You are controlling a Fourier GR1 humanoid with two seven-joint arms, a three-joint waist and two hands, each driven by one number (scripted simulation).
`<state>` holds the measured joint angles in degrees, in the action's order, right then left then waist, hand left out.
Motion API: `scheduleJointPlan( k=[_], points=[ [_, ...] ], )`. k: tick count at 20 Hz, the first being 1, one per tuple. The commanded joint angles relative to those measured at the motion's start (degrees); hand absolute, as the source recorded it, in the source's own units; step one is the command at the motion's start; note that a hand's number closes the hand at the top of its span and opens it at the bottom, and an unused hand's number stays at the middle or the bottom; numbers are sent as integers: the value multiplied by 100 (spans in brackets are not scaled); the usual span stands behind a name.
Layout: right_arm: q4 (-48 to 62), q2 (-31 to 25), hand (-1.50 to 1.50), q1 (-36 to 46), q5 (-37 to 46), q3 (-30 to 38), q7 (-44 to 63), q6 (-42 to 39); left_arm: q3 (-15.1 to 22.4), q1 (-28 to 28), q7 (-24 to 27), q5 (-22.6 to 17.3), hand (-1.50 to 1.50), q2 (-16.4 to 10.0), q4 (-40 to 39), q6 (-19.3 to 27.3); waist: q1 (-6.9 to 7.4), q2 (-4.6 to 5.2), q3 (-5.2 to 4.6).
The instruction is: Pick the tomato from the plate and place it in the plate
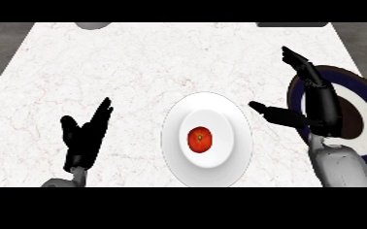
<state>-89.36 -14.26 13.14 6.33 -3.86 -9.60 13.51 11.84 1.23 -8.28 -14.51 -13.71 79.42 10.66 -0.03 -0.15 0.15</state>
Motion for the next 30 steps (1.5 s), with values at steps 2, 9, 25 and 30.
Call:
scheduleJointPlan(
  k=[2,9,25,30],
  points=[
    [-647,-684,-150,-396,542,-454,845,-555,-193,-206,59,-270,0,-133,-144,-415,-48,-8,-26],
    [-1469,-1414,-150,6,1039,-1313,2803,-1865,-30,-384,-109,-120,0,-117,265,-314,22,-22,-26],
    [-1336,14,-150,341,2767,-2502,4739,-2528,-406,123,-425,67,0,110,91,-463,-1,13,-15],
    [-366,711,-150,375,3035,-2783,4546,-2371,-62,-72,-366,525,0,523,287,-47,25,15,-14]
  ],
)
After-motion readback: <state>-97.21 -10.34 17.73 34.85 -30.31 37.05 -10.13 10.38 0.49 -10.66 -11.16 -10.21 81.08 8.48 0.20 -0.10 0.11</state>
